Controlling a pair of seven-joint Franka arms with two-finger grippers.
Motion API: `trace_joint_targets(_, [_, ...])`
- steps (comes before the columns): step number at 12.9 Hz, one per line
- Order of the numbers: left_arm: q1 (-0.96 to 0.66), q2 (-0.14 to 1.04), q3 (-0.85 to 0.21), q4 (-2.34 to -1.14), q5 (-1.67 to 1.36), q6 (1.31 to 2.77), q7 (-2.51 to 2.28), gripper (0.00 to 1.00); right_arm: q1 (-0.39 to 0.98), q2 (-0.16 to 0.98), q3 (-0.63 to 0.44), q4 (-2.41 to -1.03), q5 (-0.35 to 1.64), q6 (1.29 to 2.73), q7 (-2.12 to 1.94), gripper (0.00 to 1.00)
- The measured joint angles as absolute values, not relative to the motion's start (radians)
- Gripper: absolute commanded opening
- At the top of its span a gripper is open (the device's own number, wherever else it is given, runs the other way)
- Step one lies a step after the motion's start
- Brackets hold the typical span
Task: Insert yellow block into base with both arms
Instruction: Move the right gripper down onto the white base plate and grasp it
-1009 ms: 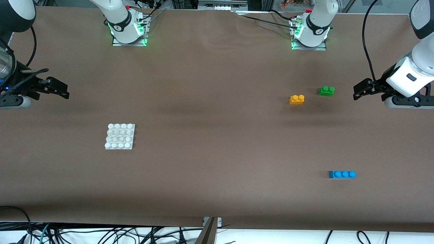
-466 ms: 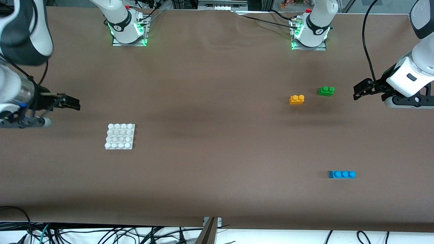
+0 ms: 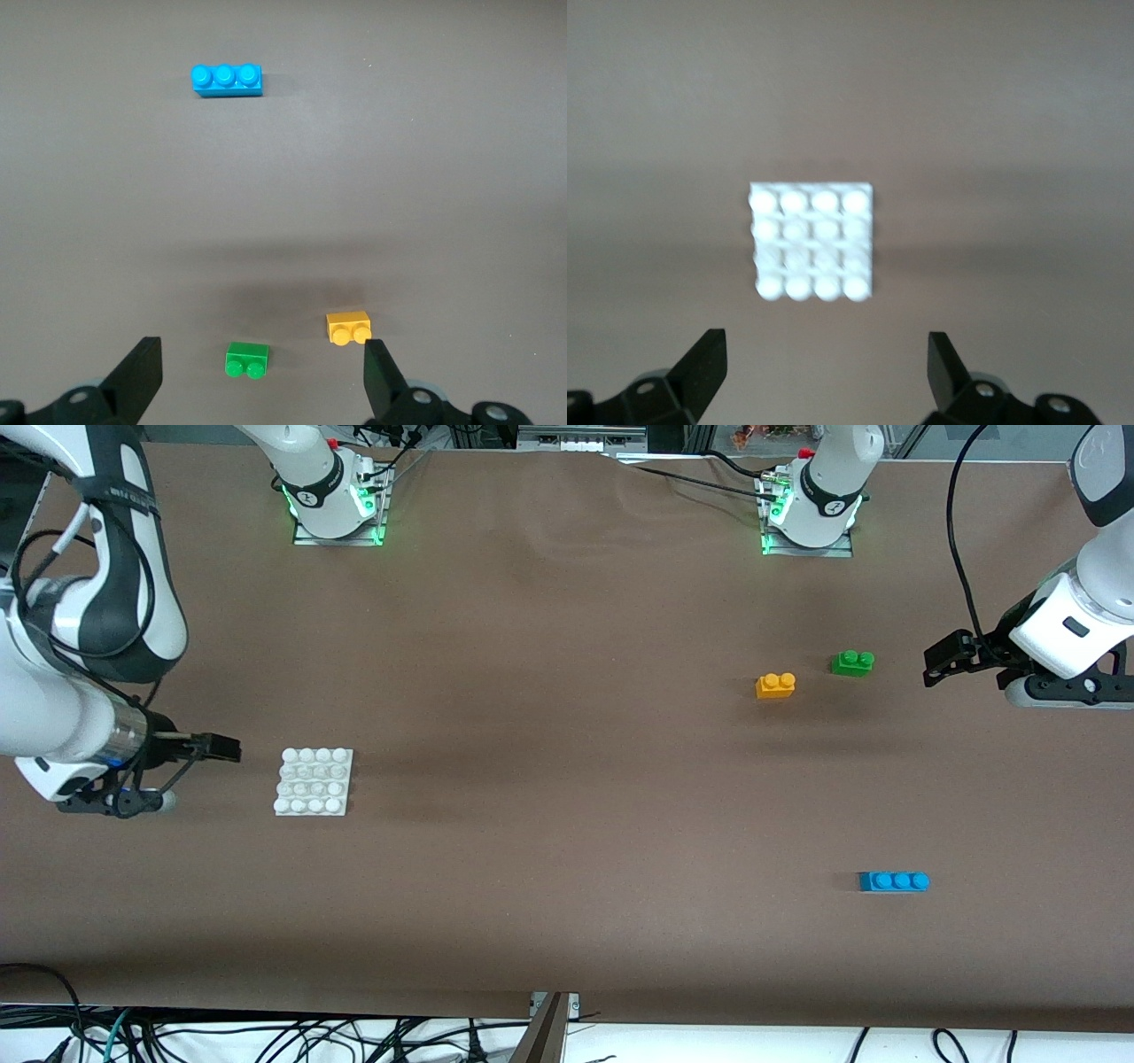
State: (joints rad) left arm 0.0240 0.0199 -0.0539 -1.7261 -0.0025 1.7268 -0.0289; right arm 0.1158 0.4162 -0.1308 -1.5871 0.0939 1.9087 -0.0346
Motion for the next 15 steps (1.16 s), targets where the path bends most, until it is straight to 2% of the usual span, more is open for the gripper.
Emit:
trace_joint_targets(5, [0.024, 0.020, -0.054, -1.726, -0.003, 1.727, -0.029, 1.00, 0.120, 0.488, -0.122, -1.811, 0.115, 2.317, -0.032, 1.00])
trace_joint_targets(7, [0.024, 0.020, -0.054, -1.726, -0.003, 1.727, -0.029, 1.00, 0.126, 0.497, -0.118, -1.885, 0.115, 2.411, -0.031, 1.00])
trace_joint_targets(15, [0.024, 0.020, -0.054, -1.726, -0.003, 1.727, -0.029, 1.00, 0.131, 0.520, -0.118, -1.927, 0.115, 2.465, -0.028, 1.00])
